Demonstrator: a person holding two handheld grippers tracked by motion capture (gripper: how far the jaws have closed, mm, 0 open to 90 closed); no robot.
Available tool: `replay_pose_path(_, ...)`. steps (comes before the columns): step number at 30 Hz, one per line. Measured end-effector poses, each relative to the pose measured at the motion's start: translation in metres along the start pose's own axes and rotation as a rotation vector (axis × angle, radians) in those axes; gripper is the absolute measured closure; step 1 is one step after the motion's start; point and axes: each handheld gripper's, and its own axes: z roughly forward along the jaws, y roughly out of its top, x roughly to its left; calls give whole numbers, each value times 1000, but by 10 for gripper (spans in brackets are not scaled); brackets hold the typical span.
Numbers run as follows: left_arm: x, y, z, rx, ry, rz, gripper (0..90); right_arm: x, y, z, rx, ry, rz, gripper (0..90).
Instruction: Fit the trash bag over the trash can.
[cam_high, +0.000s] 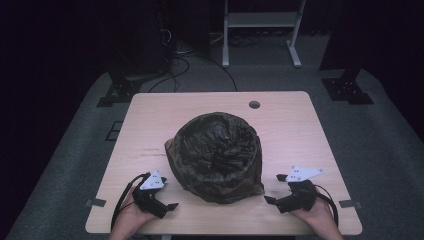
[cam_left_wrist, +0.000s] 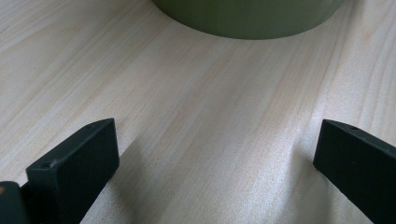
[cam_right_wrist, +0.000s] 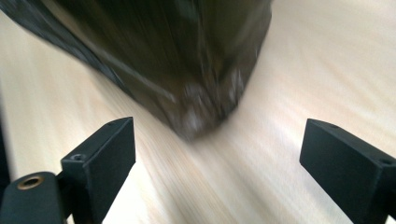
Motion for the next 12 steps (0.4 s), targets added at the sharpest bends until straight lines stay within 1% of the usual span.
replay_pose_path(3, 0, 0, 0, 0, 0, 0, 0, 0, -7, 11, 64, -26, -14, 95)
replay_pose_path(5, 0, 0, 0, 0, 0, 0, 0, 0, -11, 17, 90, -46, -21, 95)
replay_pose_path(6, 0, 0, 0, -1, 0, -1, 0, 0, -12, 19, 101, -48, -22, 95)
replay_pose_path(8, 0, 0, 0, -1, 0, -1, 0, 1, -14, 21, 97, -60, -31, 94)
replay_pose_path(12, 0, 0, 0, 0, 0, -1, 0, -1, -15, 21, 91, -63, -27, 94)
